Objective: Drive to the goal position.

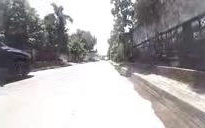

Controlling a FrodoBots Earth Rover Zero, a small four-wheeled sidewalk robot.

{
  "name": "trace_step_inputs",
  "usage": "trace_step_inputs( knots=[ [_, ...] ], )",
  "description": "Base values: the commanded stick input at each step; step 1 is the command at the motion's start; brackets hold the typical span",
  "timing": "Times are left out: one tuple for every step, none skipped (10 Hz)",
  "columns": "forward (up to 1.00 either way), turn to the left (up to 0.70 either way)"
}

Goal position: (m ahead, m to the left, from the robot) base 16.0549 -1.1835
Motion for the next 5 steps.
trace_step_inputs(
  knots=[
    [1.00, 0.00],
    [1.00, 0.00],
    [1.00, 0.00],
    [1.00, 0.00],
    [1.00, -0.09]
  ],
)
